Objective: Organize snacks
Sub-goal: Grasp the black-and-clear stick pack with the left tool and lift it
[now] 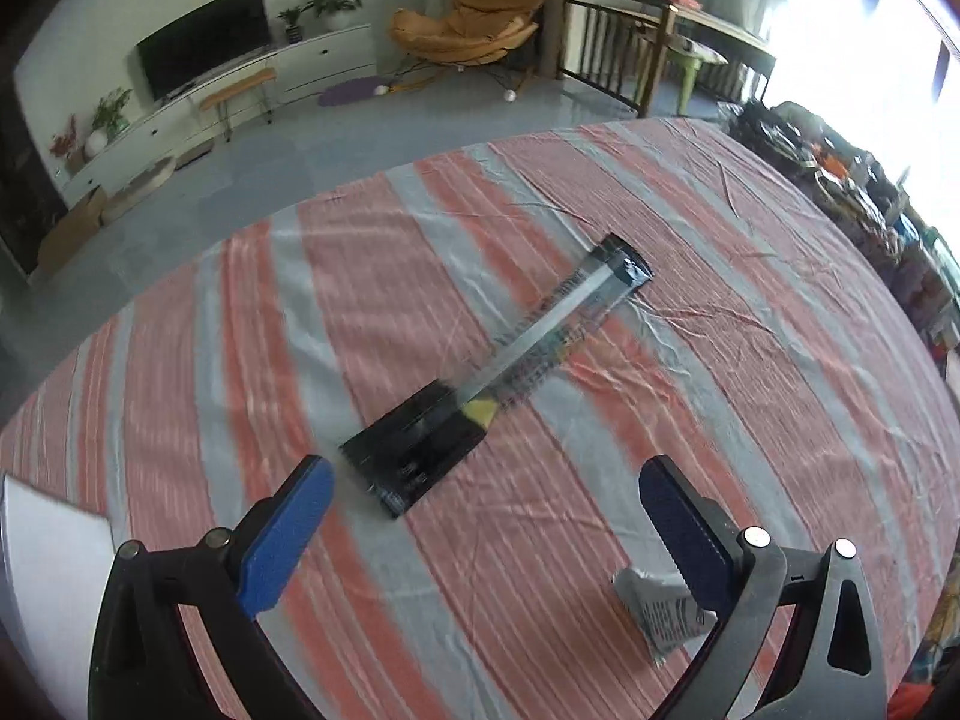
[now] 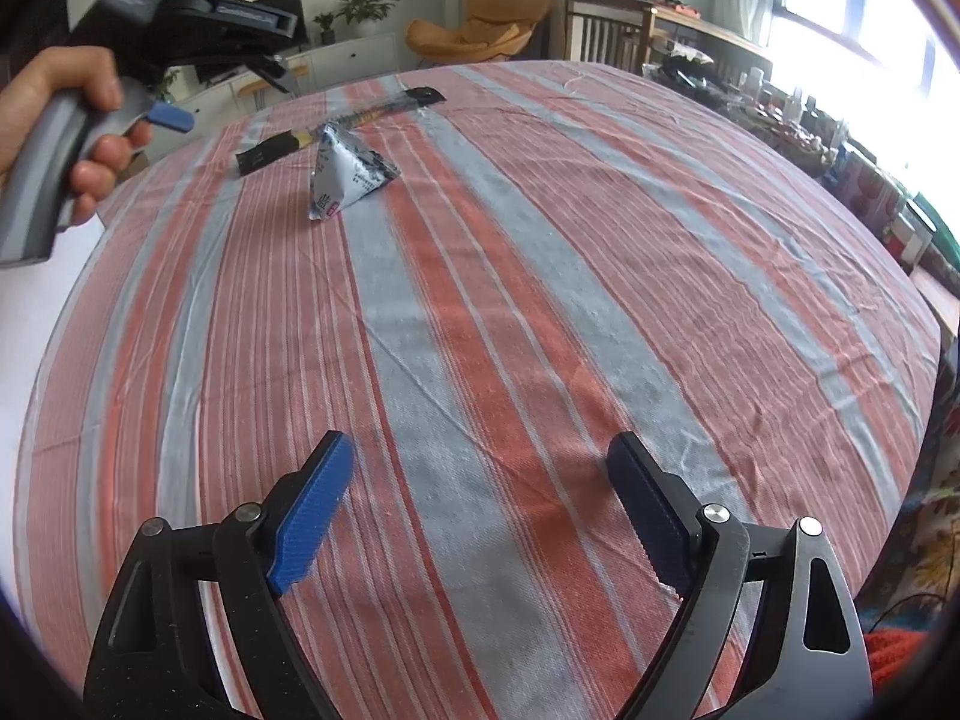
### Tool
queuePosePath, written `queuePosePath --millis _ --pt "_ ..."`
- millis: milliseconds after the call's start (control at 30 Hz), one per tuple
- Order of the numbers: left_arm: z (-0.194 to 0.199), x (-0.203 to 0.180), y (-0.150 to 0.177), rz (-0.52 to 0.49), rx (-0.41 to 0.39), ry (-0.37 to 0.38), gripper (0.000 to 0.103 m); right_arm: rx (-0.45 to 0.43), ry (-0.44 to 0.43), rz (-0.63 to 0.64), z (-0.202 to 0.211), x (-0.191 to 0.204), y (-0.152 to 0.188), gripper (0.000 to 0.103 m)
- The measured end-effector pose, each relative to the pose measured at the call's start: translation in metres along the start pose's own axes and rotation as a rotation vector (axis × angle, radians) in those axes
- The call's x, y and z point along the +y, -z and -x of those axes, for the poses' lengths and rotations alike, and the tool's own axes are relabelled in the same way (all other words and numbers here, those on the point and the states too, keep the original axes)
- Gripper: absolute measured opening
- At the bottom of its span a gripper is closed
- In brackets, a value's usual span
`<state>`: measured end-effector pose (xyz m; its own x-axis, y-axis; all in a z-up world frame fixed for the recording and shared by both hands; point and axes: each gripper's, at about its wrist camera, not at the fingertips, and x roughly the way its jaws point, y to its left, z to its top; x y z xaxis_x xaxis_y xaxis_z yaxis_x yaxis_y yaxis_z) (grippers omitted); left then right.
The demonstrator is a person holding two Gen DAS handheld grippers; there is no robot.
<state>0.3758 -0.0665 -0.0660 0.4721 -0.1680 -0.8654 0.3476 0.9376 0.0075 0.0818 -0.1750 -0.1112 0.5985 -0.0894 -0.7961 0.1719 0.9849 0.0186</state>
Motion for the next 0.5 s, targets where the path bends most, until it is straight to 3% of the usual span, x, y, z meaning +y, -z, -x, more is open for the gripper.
queuePosePath --millis 67,133,300,433,467,500 --pt "-0.018 -0.017 -0.012 -0.111 0.020 0.011 0.095 0.000 0.000 0.000 0.000 0.000 0.000 0.090" --pt "-0.032 -0.023 -0.023 -0.159 0.020 0.009 0.092 0.000 0.001 0.000 0.000 0.000 0.000 0.090" --pt "-0.076 -0.006 -0.037 -0.098 0.106 0.004 0.094 -0.001 0.000 0.000 0.000 0.001 0.000 0.091" --pt "-0.082 0.011 -0.039 -0.034 0.081 0.028 0.095 -0.001 0.000 0.001 0.000 0.001 -0.001 0.091" --pt "-0.081 0.015 -0.038 -0.019 0.073 0.026 0.089 -0.001 0.000 0.001 0.000 0.001 -0.001 0.091" --pt "-0.078 0.019 -0.038 -0.001 0.059 0.015 0.073 -0.001 0.000 0.001 0.000 0.001 -0.001 0.091"
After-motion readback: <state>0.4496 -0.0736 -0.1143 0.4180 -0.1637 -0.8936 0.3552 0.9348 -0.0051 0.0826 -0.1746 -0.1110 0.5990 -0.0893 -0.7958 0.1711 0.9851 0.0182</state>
